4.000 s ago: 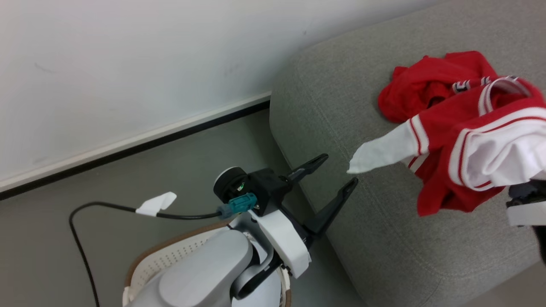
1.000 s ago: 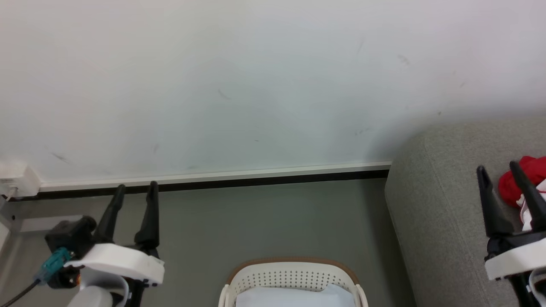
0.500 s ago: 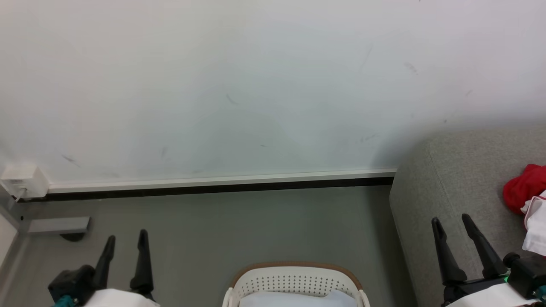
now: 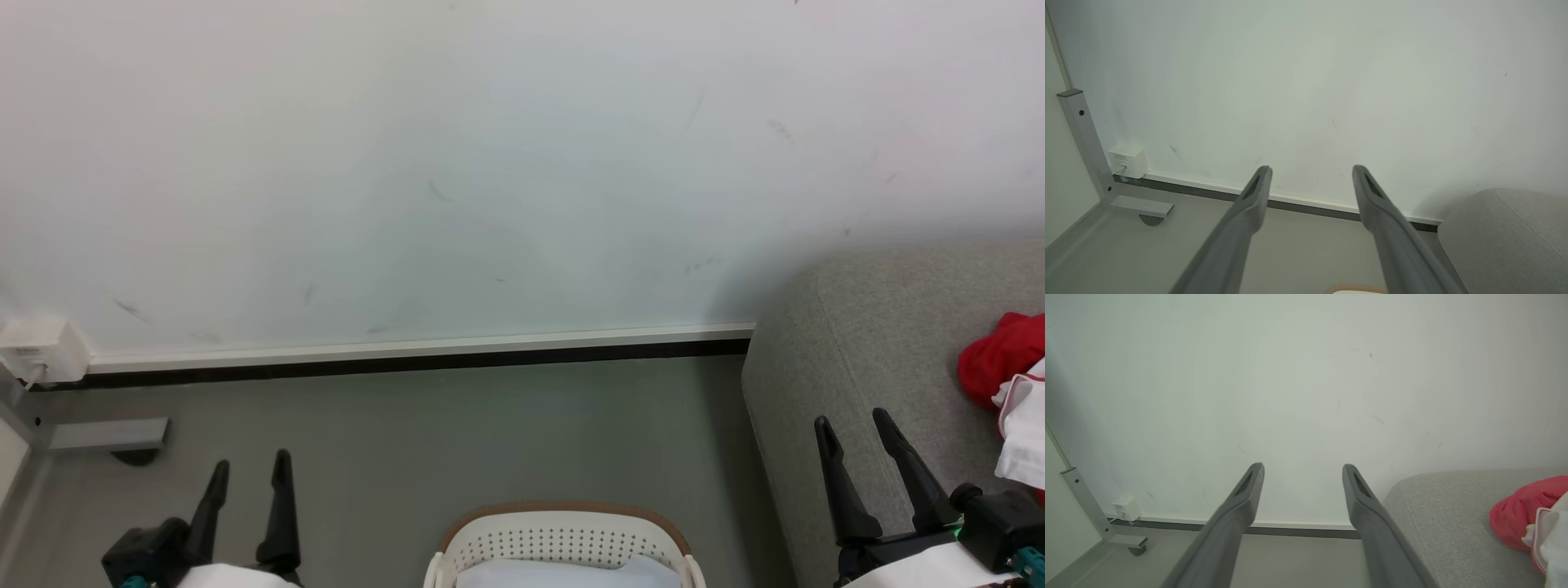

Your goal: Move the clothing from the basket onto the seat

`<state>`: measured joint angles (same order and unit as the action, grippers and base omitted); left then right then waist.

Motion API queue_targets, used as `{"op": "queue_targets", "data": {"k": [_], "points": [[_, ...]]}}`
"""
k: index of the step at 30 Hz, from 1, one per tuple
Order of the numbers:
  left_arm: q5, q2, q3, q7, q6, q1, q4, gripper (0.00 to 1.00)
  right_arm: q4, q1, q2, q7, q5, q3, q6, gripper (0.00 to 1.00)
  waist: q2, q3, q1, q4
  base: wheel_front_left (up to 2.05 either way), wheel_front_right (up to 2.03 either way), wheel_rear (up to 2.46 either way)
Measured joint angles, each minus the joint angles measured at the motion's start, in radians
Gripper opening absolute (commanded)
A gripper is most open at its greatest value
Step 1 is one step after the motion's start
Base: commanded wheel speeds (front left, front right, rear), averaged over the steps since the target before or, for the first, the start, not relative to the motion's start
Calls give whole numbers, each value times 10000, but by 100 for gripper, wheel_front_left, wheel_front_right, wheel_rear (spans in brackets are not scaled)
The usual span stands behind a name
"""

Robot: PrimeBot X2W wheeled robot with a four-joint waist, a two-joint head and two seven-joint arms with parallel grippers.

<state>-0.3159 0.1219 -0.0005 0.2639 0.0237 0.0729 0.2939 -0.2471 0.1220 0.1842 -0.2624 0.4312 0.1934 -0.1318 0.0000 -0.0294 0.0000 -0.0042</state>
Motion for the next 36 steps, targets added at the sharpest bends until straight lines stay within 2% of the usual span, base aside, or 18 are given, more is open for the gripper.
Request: {"op": "queue_targets", "data": {"k": [14, 15, 22, 36], "points": [[510, -385, 587, 0, 468, 29, 251, 100, -38, 32, -12, 0, 15, 23, 0, 100, 0, -26, 0, -46, 0, 0, 0], [541, -395, 593, 0, 504, 36, 282, 0, -42, 33, -10, 0, 15, 27, 0, 0, 0, -27, 0, -48, 0, 0, 0], [224, -541, 631, -230, 562, -162, 694, 0, -355, -279, -165, 161, 372, 17, -2, 0, 0, -19, 1, -51, 0, 0, 0], [-2238, -566, 681, -849, 640, -151, 477, 0, -311, -277, -336, 792, 2529, -514, -2, 0, 0, 21, 1, -40, 0, 0, 0]]}}
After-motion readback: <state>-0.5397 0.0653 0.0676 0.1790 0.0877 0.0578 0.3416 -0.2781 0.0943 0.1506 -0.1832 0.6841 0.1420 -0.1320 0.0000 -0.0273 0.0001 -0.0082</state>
